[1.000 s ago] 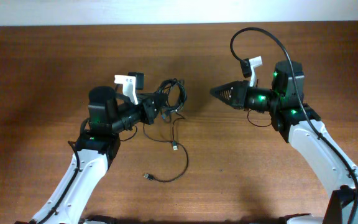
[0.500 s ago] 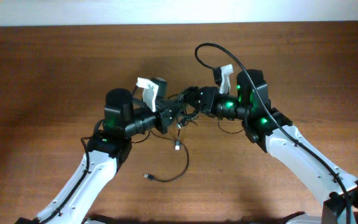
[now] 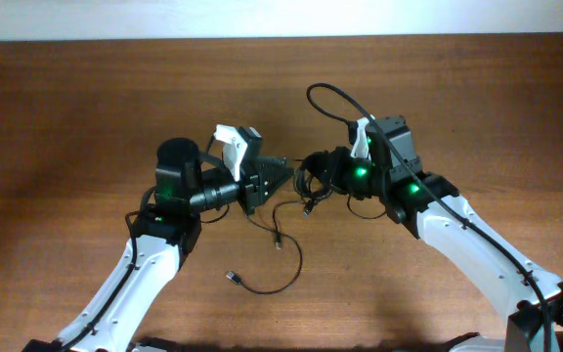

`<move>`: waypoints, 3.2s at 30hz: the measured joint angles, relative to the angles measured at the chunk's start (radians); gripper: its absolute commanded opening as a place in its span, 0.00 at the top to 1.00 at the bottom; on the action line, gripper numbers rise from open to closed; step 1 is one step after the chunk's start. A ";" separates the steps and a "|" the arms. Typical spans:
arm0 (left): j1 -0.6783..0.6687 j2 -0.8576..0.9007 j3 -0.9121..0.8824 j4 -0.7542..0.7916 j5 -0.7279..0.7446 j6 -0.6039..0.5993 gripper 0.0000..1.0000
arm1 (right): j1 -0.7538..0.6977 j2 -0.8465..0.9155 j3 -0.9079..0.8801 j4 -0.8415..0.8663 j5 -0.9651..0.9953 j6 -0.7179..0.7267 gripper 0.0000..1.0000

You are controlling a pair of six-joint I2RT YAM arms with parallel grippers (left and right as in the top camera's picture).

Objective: Untangle cables

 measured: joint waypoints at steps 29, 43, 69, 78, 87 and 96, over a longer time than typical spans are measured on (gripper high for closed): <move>-0.097 0.208 0.014 -0.044 -0.488 -0.277 1.00 | -0.008 0.007 -0.025 0.370 -0.606 -0.297 0.96; -0.099 0.215 0.016 -0.415 -0.797 -0.400 1.00 | -0.465 0.015 -0.010 0.116 -0.222 -0.253 0.64; -0.109 0.216 0.014 -0.360 -0.710 -0.251 1.00 | -0.024 0.232 0.000 -0.257 0.301 -0.239 0.96; -0.109 0.215 0.014 -0.372 -0.746 -0.251 1.00 | -0.193 0.135 0.031 -0.368 0.008 -0.401 0.55; -0.109 0.215 0.014 -0.375 -0.746 -0.251 1.00 | 0.167 0.264 0.038 -0.020 0.224 -0.146 0.49; -0.109 0.215 0.014 -0.378 -0.746 -0.251 1.00 | 0.011 0.161 0.045 -0.308 0.272 -0.228 0.94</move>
